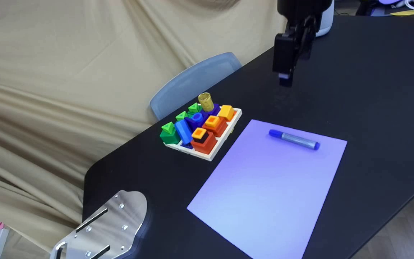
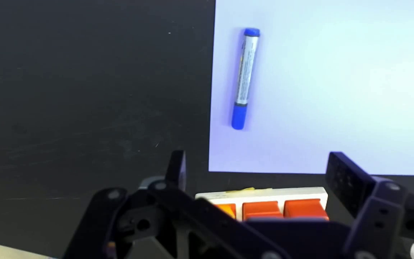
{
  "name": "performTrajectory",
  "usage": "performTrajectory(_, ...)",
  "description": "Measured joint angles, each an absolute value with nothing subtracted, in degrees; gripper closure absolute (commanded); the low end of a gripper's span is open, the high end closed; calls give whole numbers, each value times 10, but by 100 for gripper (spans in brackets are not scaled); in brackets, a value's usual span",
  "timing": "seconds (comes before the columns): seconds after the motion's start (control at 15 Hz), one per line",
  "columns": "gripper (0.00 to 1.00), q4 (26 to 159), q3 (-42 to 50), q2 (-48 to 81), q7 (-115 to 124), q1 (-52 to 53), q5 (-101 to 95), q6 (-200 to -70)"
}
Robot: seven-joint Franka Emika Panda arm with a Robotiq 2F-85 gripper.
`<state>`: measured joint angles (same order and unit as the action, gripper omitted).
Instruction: Move the marker to the right
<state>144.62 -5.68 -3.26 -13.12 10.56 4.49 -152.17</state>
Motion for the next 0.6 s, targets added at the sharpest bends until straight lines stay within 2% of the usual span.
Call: performTrajectory(0.6, 0, 1419, -81, 103, -130, 107, -21, -1590)
